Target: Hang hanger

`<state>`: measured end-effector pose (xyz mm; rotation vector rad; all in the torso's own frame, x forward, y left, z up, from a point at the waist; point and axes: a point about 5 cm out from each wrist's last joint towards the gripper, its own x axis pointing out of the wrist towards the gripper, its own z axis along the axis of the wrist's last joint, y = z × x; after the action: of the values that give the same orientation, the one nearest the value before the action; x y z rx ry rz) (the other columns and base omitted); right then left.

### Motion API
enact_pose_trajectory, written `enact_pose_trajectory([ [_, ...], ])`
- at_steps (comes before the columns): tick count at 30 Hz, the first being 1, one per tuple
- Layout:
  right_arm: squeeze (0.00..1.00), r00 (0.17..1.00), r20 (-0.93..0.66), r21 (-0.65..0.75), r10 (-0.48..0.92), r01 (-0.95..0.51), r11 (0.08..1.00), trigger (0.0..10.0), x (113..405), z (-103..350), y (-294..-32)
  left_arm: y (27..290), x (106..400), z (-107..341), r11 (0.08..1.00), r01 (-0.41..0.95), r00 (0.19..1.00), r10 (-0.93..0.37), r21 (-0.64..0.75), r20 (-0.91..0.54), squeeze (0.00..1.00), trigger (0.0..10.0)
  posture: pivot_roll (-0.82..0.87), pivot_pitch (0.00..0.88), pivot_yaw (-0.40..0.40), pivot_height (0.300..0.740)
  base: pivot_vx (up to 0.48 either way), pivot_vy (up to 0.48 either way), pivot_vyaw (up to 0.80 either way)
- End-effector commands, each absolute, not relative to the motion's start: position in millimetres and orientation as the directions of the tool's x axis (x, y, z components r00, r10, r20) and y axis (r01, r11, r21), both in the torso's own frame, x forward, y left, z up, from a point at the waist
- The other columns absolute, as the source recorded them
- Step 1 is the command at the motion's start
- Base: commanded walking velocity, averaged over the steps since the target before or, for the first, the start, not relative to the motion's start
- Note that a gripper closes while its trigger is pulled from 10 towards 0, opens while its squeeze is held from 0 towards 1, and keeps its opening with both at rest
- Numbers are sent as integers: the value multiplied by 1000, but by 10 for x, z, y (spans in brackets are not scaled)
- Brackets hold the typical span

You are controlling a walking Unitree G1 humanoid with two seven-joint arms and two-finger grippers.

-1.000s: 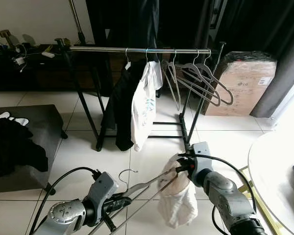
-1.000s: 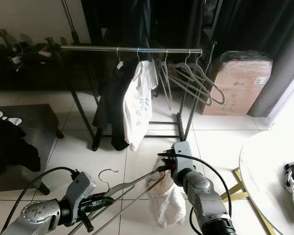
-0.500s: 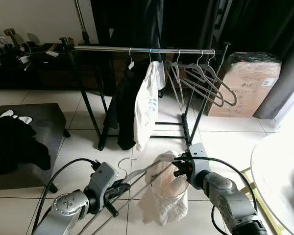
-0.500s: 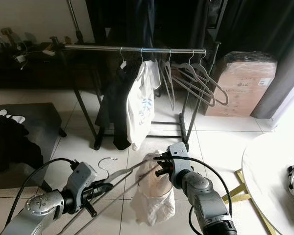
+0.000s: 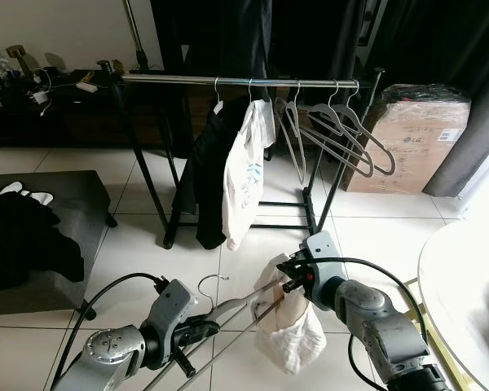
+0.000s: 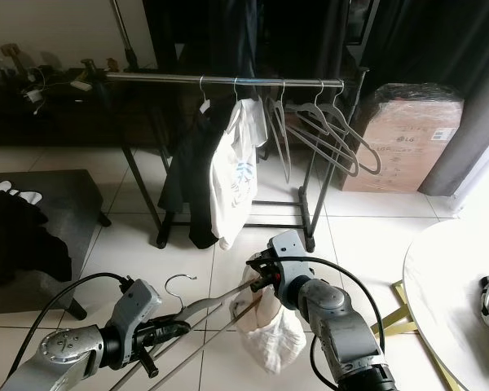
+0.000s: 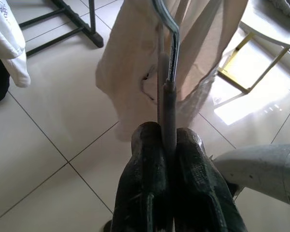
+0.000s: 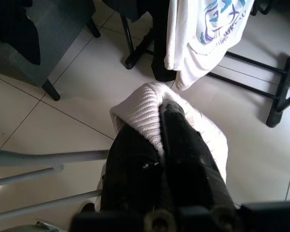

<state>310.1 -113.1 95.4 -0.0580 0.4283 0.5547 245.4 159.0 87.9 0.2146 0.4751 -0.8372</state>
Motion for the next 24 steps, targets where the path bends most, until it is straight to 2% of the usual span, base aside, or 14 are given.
enact_pose_trajectory([
  [1,0,770,-375,44,516,-542,839,10000,3117,1071,-1091,1588,2428,884,647,762,566,-659,8,-495,0,10000,74,131,-24,740,0,0,0],
  [3,0,793,-379,40,477,-501,864,10000,3143,1077,-1130,1657,2516,886,715,696,645,-581,68,-495,0,10000,76,131,-24,740,0,0,0],
  [7,0,830,-398,26,391,-416,909,10000,3188,1031,-1224,1717,2571,927,760,642,702,-528,103,-478,0,10000,79,132,-25,740,0,0,0],
  [11,0,870,-401,3,288,-313,950,10000,3246,1016,-1340,1736,2524,950,747,658,683,-543,89,-488,0,10000,83,134,-24,740,0,0,0],
  [13,0,891,-392,-18,228,-255,967,10000,3280,1031,-1400,1748,2452,938,719,691,645,-565,76,-515,0,10000,84,134,-23,740,0,0,0],
  [20,0,901,-386,-18,200,-225,974,10000,3295,1038,-1399,1799,2415,906,708,700,625,-546,91,-558,0,10000,87,134,-20,740,0,0,0],
  [24,0,889,-391,8,239,-257,966,10000,3274,1021,-1322,1793,2483,923,734,670,663,-523,114,-535,0,10000,86,134,-20,740,0,0,0],
])
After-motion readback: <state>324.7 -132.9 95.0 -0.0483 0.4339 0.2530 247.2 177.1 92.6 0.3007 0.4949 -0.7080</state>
